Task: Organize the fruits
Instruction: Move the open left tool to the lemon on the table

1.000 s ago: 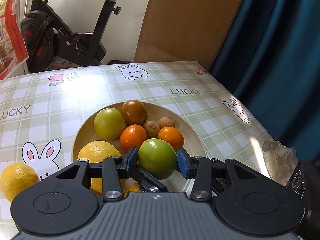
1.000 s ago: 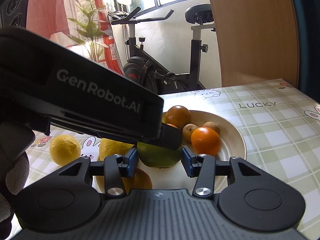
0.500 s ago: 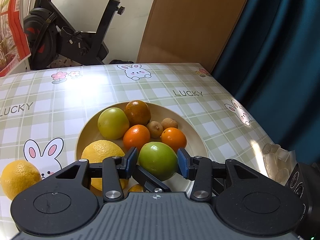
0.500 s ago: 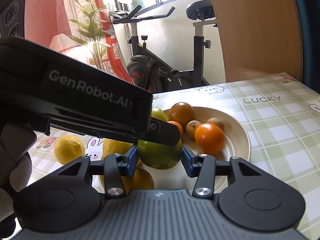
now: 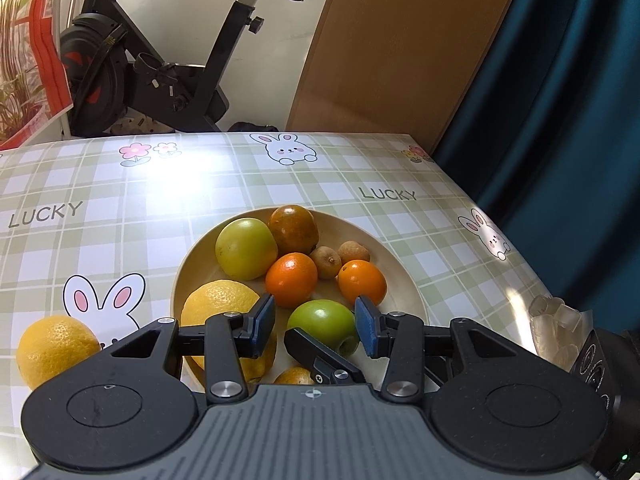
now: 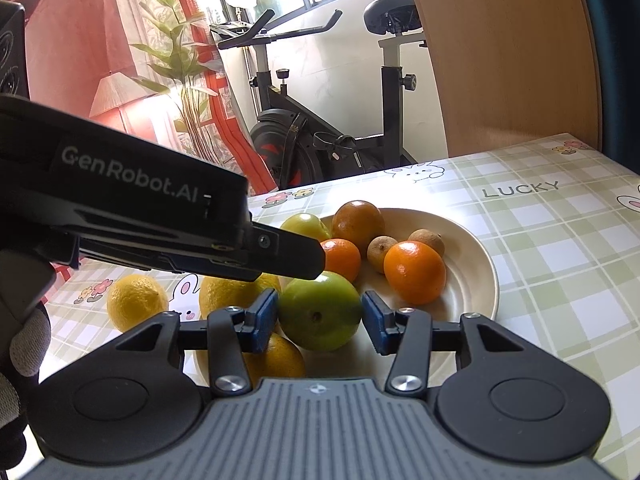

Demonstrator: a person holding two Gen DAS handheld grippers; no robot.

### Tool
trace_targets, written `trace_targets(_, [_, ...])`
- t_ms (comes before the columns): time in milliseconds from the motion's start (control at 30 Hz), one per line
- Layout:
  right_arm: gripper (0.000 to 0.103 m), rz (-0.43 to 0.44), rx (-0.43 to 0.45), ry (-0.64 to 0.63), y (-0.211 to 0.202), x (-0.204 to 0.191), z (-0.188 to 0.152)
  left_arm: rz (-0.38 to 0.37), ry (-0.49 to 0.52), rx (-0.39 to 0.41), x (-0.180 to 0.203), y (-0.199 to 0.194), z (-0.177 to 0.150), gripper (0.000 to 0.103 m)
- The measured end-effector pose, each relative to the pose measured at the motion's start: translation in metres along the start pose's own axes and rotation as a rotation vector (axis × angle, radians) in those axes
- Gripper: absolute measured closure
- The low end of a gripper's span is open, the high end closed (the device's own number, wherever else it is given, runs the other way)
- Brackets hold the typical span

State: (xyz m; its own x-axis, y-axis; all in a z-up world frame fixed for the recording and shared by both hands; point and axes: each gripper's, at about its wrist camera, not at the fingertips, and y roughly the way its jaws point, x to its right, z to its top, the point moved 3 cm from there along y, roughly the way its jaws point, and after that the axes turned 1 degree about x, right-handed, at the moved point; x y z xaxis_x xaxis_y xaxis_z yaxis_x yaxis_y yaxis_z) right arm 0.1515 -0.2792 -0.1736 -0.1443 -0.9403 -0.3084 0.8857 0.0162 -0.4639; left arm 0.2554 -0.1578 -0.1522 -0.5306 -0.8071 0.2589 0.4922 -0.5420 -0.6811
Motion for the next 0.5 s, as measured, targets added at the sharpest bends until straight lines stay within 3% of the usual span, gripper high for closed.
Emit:
trace_targets(233, [0.054, -0.018, 0.019, -0.017, -0.004, -0.004, -0.002, -0.009, -0.011, 0.030, -0.007, -0.020, 0.002, 0.057])
trace_targets(367, [0.054, -0.030, 0.077, -0.051, -0.013, -0.009, -0.004, -0.001, -0.017, 0.064, -0.022, -0.042, 0.005, 0.057])
trace_targets(500, [0.054, -0.046, 0.125, -0.105, -0.020, -0.017, -0.006, 0.019, -0.095, 0.094, -0.050, -0.066, 0.003, 0.057])
